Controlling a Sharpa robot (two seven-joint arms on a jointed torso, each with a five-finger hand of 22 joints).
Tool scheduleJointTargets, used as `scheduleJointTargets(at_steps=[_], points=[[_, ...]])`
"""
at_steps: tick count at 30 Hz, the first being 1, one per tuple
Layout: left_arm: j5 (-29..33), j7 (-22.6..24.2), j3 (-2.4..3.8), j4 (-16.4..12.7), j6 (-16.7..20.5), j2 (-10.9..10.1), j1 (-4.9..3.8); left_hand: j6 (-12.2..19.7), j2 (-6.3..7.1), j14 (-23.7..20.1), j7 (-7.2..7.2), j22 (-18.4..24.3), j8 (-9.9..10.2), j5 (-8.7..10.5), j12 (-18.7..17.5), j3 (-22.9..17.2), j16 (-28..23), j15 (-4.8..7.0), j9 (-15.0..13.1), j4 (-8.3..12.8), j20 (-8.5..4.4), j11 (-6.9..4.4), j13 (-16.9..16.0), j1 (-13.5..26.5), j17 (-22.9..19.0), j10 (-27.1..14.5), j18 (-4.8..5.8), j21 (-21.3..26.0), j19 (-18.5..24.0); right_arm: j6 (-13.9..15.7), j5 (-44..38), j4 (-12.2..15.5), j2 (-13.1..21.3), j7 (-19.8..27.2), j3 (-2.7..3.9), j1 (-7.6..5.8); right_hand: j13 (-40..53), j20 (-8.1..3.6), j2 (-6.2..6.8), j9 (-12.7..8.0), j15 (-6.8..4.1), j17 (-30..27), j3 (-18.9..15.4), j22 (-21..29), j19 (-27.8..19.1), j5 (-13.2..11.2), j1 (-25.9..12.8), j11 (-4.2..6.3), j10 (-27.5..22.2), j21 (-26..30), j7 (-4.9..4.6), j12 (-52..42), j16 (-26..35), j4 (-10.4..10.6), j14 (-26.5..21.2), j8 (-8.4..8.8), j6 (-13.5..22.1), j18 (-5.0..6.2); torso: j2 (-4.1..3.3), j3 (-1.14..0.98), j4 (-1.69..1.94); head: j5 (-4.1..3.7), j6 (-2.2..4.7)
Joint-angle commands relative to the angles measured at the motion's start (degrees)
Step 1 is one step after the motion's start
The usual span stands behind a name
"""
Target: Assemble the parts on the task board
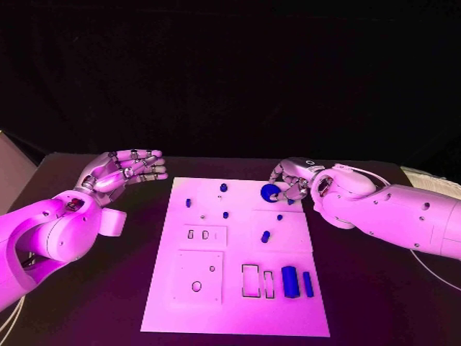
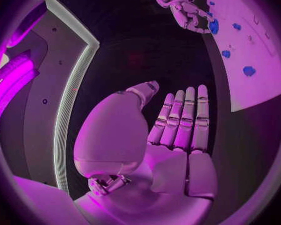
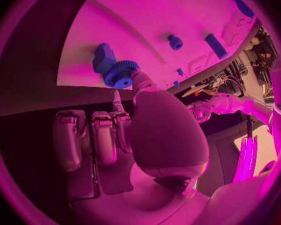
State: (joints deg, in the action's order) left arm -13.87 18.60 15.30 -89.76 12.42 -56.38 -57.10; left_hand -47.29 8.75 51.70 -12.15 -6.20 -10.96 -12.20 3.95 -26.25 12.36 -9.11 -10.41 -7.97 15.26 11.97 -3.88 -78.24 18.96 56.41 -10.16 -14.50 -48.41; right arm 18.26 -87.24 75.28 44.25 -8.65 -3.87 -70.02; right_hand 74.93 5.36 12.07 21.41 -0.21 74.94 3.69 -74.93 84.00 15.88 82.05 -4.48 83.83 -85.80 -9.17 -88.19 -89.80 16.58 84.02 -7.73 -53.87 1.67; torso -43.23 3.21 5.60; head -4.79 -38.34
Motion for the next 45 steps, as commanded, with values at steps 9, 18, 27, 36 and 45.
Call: scheduleJointTargets(at_steps=[9,18,27,36,45], points=[[-0.32,0.28,0.05,0.05,-0.89,0.08,-0.01,0.38,-0.53,-0.11,-3.26,0.09,0.11,0.24,0.02,-0.01,-0.26,-0.38,-0.08,0.38,0.34,0.07,0.07,0.03,-0.08,-0.37,-0.34,0.23,0.16,-1.87,-1.11,0.84,0.22,0.14,-0.03,0.16,13.96,0.4,-0.83,0.27,0.19,15.06,0.03,-11.45,4.42,2.1,-0.02,0.26,4.91,-0.91,0.36,-0.83,-0.2,0.0,5.98,-1.07,-0.98,-0.72,0.0,0.0,-0.02,-0.16,0.04],[-0.32,0.26,0.05,0.07,-0.95,0.06,-0.01,0.4,-0.56,-0.1,-3.27,0.14,0.11,0.23,0.03,-0.02,-0.35,-0.39,-0.09,0.38,0.35,0.08,0.07,0.03,-0.12,-0.39,-0.34,0.29,0.14,-2.63,-0.98,0.34,0.3,-0.07,-0.03,0.17,15.07,0.31,-1.51,0.31,0.08,15.06,0.74,-11.83,4.53,5.05,-1.19,0.41,6.17,-1.22,0.51,-1.81,-0.2,0.05,5.98,-1.54,-1.27,-0.8,-0.01,0.0,-0.02,-0.12,-0.06],[-0.32,0.15,0.05,0.1,-1.0,0.05,-0.01,0.4,-0.56,-0.1,-3.27,0.14,0.11,0.23,0.03,-0.02,-0.35,-0.39,-0.09,0.38,0.35,0.08,0.07,0.03,-0.12,-0.39,-0.34,0.29,0.14,-4.14,-0.66,-0.29,0.32,-0.04,-0.03,0.17,15.07,0.28,-1.58,-0.12,0.06,15.06,5.12,-12.06,4.56,9.29,0.06,0.41,6.17,-1.38,0.45,-1.81,-0.2,-0.25,5.98,-1.57,-1.07,-0.84,0.0,0.01,-0.02,-0.14,-0.14],[-0.32,0.08,0.05,0.1,-1.03,0.06,-0.01,0.4,-0.56,-0.1,-3.27,0.14,0.11,0.23,0.03,-0.02,-0.35,-0.39,-0.09,0.38,0.35,0.08,0.07,0.03,-0.12,-0.39,-0.34,0.29,0.14,-4.38,-0.51,-0.31,0.17,0.09,-0.03,0.17,15.07,0.21,1.92,-0.65,-0.1,15.06,17.53,-12.96,4.93,14.98,-0.06,0.58,6.17,-2.15,0.57,-1.81,-0.2,-0.6,5.98,-2.22,-2.35,-1.06,0.0,-0.02,-0.01,-0.07,-0.02],[-0.32,0.09,0.05,0.13,-1.08,0.13,0.0,0.4,-0.56,-0.1,-3.27,0.14,0.11,0.23,0.03,-0.02,-0.35,-0.39,-0.09,0.38,0.35,0.08,0.07,0.03,-0.12,-0.39,-0.34,0.29,0.14,1.95,-2.5,2.11,0.01,0.54,-0.03,0.18,15.07,0.03,2.34,-0.36,-0.3,15.06,20.28,-13.36,5.12,15.51,-1.04,0.88,6.17,-2.52,0.94,-1.81,-0.2,-1.16,5.98,-3.04,-3.32,-1.17,0.07,0.01,-0.03,0.13,0.12]])
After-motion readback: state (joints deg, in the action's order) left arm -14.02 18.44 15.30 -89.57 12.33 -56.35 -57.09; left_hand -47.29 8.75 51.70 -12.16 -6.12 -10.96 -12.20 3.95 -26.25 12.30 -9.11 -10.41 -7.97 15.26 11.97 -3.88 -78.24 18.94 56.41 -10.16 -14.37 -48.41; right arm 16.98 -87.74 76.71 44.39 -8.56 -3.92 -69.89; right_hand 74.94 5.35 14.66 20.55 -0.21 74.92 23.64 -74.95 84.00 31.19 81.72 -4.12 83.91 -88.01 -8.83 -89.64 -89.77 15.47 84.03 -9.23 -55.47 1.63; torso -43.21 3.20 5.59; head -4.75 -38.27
